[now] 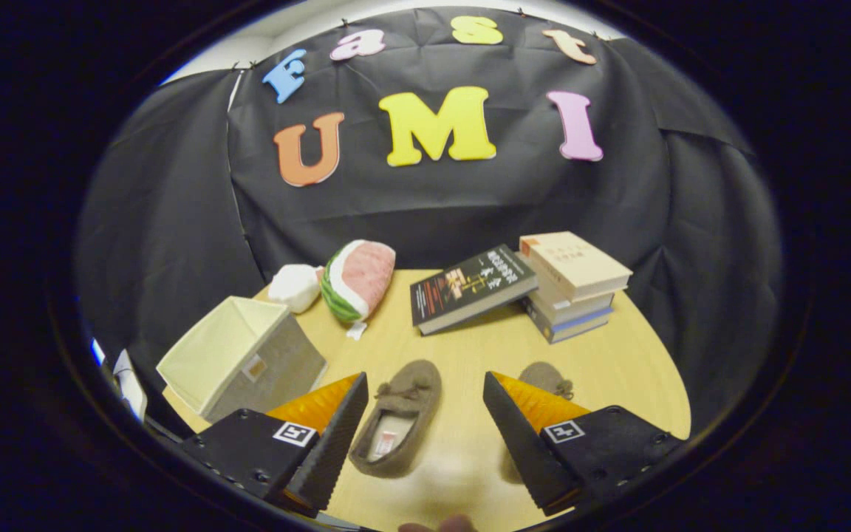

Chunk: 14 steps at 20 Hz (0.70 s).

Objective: Open the storage box then place both shoes into the box .Put the left shoe in first, then the right shoe, with the right side of both shoes facing outward in a uniform manner.

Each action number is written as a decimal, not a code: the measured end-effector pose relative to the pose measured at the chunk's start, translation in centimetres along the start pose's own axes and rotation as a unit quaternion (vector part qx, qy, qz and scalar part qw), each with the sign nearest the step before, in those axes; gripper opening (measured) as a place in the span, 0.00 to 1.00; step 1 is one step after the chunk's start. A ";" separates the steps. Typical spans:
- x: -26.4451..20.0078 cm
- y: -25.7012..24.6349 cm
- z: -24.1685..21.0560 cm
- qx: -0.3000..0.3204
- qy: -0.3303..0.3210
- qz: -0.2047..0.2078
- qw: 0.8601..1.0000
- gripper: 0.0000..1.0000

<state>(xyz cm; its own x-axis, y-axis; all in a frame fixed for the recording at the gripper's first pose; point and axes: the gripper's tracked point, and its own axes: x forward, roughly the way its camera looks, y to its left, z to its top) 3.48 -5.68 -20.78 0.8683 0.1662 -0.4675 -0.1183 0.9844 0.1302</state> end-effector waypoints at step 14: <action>9.3 1.5 -10.8 0.064 0.169 0.012 0.983 0.70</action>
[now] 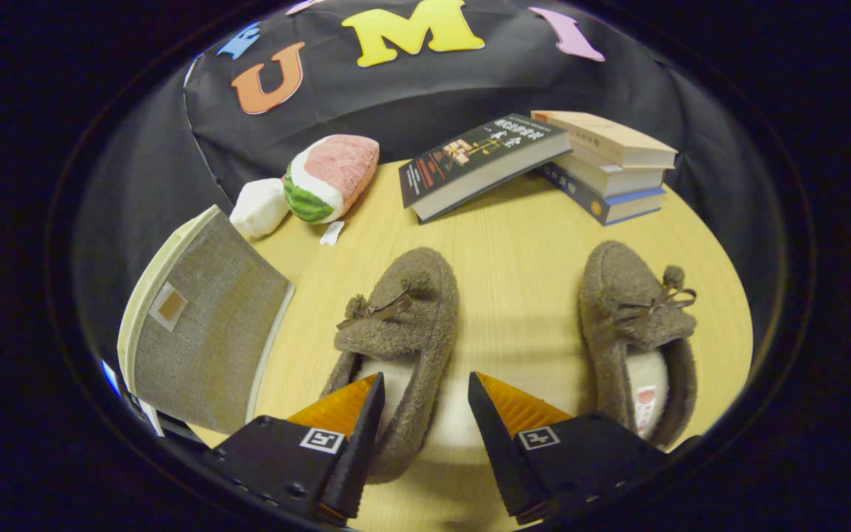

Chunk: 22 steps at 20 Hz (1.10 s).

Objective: Open the storage box then place both shoes into the box .Put the left shoe in first, then the right shoe, with the right side of both shoes facing outward in a uniform manner.

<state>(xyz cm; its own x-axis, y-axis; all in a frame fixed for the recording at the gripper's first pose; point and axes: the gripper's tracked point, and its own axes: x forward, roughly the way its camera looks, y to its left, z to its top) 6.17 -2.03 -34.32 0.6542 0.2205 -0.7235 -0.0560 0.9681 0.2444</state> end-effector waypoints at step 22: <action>-7.6 6.5 4.7 0.156 0.011 0.017 0.987 0.00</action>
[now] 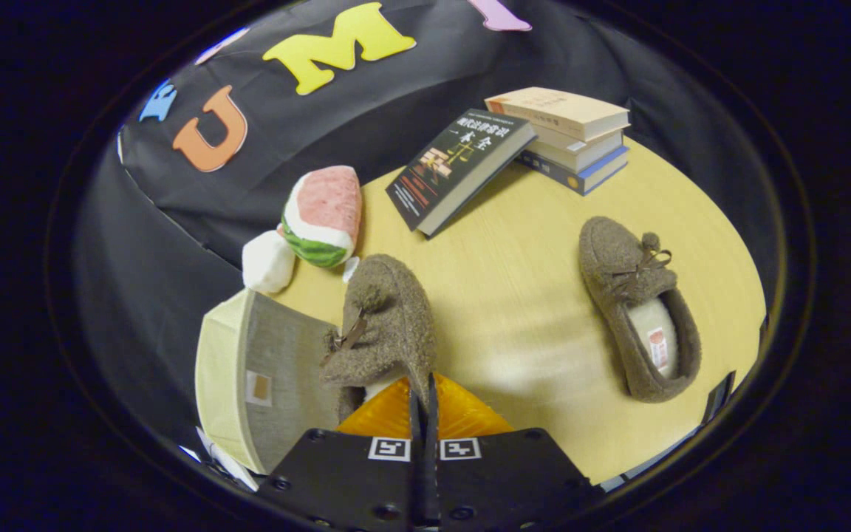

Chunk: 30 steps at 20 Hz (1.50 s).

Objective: Open the storage box then place both shoes into the box .Put the left shoe in first, then the right shoe, with the right side of both shoes facing outward in a uniform manner.

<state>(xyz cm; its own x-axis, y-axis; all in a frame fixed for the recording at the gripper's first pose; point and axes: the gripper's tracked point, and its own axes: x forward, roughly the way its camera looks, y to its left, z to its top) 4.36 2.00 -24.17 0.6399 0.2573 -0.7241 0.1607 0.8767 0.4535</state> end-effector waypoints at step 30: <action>4.7 25.3 -10.5 0.013 0.004 0.029 0.999 0.00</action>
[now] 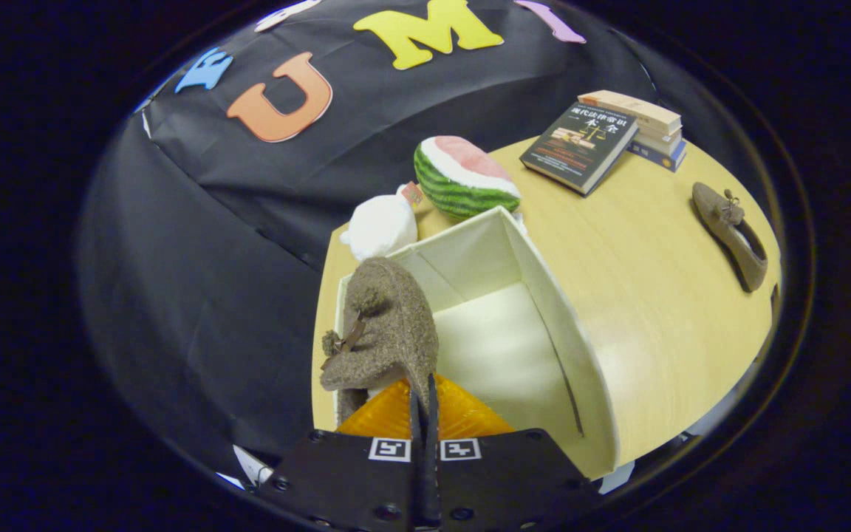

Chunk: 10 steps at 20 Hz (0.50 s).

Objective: Open the storage box then place both shoes into the box .Put the left shoe in first, then the right shoe, with the right side of both shoes facing outward in a uniform manner.

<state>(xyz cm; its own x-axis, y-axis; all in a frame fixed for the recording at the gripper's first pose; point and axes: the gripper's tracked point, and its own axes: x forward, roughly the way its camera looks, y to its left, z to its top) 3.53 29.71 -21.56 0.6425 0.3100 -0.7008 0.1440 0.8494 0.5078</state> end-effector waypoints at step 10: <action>4.3 -0.1 -1.6 0.002 0.043 -0.029 0.999 0.11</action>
<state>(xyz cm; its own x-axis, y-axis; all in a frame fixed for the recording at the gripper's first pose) 5.03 31.63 -25.42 0.5662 0.2958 -0.7693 0.1815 0.8657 0.4665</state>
